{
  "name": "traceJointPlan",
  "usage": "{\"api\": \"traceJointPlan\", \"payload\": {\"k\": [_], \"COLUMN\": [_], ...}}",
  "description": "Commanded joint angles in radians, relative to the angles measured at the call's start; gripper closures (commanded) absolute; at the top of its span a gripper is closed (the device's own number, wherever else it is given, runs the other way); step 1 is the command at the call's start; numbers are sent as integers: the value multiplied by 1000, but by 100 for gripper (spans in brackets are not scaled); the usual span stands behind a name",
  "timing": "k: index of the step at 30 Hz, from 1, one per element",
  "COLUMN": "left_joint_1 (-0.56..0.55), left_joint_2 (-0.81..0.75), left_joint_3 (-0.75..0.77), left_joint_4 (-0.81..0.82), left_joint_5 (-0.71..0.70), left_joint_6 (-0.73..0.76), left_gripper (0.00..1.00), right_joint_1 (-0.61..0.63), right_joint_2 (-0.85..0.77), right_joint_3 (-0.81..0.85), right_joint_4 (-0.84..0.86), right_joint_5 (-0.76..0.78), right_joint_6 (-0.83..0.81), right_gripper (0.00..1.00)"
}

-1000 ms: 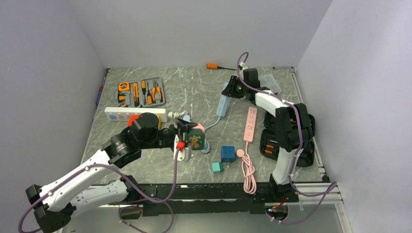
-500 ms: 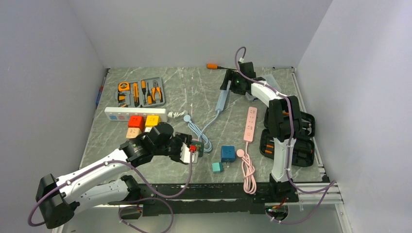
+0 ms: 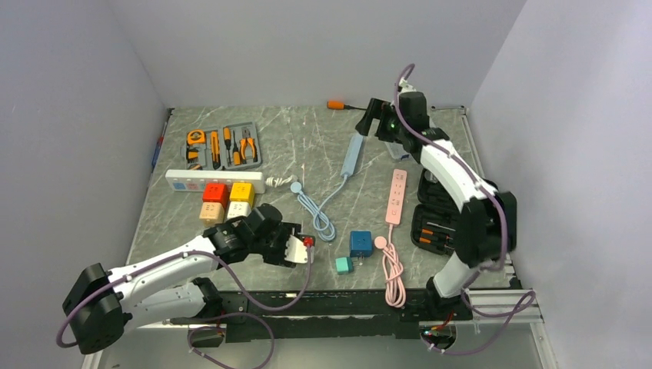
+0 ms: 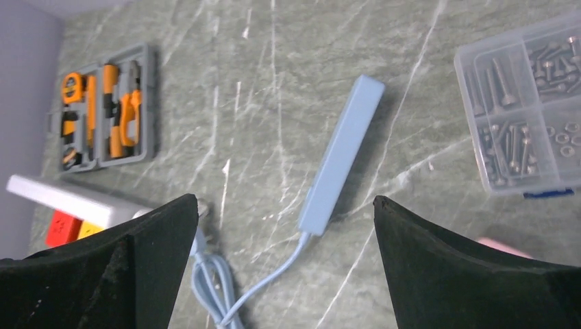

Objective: Pull the plug off the socket
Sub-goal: Place the plug at the center of the board.

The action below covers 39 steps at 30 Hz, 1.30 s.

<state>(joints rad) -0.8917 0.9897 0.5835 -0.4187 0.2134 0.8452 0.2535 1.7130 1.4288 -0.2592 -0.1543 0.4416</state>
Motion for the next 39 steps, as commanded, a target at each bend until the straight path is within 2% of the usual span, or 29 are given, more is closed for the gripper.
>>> {"api": "traceJointPlan", "payload": {"k": [1,6,9,13,18,20,23,25,27,28,31,33,35,37,39], "left_joint_1": [-2,-1,-2,-1,21,33,45,46,48,56,105,151,200,257,319], "left_joint_2": [38,158,288,451,521,537,558,552,541,537,511,492,467,424,377], "left_joint_3": [34,100,185,286,376,402,434,436,445,457,528,612,712,795,860], "left_joint_4": [-17,-144,-266,-375,-423,-451,-493,-498,-511,-527,-607,-693,-792,-851,-875], "left_joint_5": [-58,-123,-152,-161,-94,-42,40,72,94,108,175,220,286,320,325], "left_joint_6": [-121,-187,-250,-334,-389,-404,-403,-393,-387,-384,-372,-338,-284,-255,-244], "left_gripper": [100,100,100,100,99,87,54,39,12,2,1,1,1,1,1], "right_joint_1": [30,80,90,91,91,89,89,87,82,69,10,-3,31,125,200], "right_joint_2": [-151,-261,-298,-331,-345,-330,-313,-314,-319,-324,-324,-303,-300,-308,-307], "right_joint_3": [-175,-328,-381,-410,-386,-358,-352,-369,-388,-406,-461,-456,-417,-354,-300], "right_joint_4": [60,71,66,58,-3,-35,-47,-27,-10,11,76,51,-42,-169,-255], "right_joint_5": [21,52,56,36,32,14,-27,-56,-90,-116,-228,-258,-141,25,129], "right_joint_6": [37,41,41,51,139,160,148,150,167,193,258,244,213,184,201], "right_gripper": [0,0,0,0,0,0,0,0,0,0,0,0,0,0,0]}}
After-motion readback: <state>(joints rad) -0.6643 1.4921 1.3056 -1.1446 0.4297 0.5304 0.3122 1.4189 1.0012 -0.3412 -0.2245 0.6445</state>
